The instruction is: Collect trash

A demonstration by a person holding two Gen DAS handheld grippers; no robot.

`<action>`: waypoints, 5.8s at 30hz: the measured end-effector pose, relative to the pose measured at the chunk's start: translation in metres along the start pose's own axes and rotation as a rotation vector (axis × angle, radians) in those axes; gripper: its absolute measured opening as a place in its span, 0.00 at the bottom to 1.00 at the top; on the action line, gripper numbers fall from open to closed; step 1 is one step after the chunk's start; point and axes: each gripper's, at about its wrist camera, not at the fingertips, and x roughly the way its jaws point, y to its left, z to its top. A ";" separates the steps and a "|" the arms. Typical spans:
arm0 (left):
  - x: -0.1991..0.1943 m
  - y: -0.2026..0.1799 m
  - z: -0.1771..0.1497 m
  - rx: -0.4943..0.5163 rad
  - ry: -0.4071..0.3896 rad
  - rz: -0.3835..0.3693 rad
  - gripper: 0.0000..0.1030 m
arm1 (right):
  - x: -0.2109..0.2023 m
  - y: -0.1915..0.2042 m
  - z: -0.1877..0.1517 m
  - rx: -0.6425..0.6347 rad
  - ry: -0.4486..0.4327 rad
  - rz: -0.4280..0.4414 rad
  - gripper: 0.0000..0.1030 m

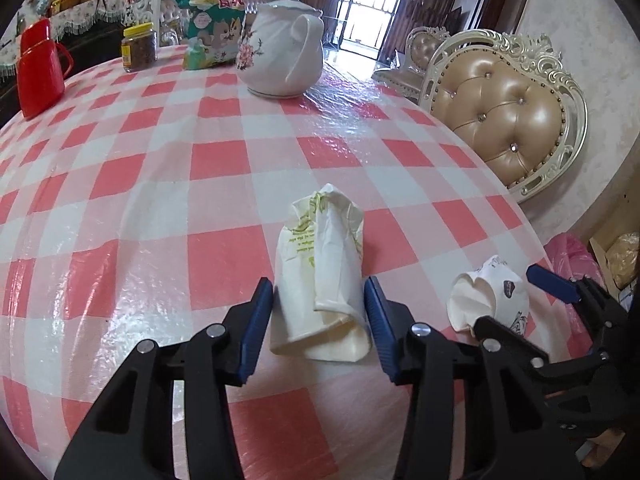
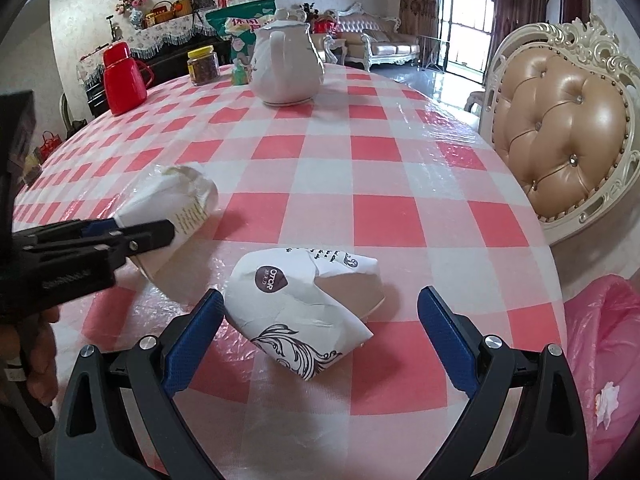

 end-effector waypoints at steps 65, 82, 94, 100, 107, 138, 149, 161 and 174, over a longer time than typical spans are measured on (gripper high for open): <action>-0.049 -0.144 -0.002 0.224 -0.097 -0.067 0.44 | -0.117 -0.156 -0.047 0.230 -0.141 -0.189 0.65; -0.063 -0.210 -0.011 0.323 -0.118 -0.120 0.44 | -0.143 -0.204 -0.070 0.290 -0.156 -0.230 0.65; -0.047 -0.285 -0.014 0.380 -0.101 -0.201 0.44 | -0.155 -0.254 -0.088 0.342 -0.162 -0.278 0.65; -0.038 -0.314 -0.016 0.400 -0.087 -0.231 0.45 | -0.154 -0.272 -0.094 0.346 -0.157 -0.294 0.65; -0.023 -0.340 -0.015 0.403 -0.062 -0.264 0.45 | -0.150 -0.287 -0.097 0.345 -0.151 -0.300 0.65; -0.001 -0.349 -0.024 0.348 0.005 -0.285 0.55 | -0.159 -0.289 -0.117 0.367 -0.148 -0.282 0.81; -0.030 -0.332 -0.055 0.301 -0.002 -0.310 0.65 | -0.185 -0.270 -0.137 0.337 -0.151 -0.300 0.86; -0.048 -0.336 -0.080 0.312 -0.003 -0.326 0.80 | -0.202 -0.267 -0.158 0.332 -0.136 -0.314 0.89; -0.046 -0.342 -0.083 0.325 0.006 -0.318 0.81 | -0.203 -0.271 -0.161 0.336 -0.134 -0.308 0.89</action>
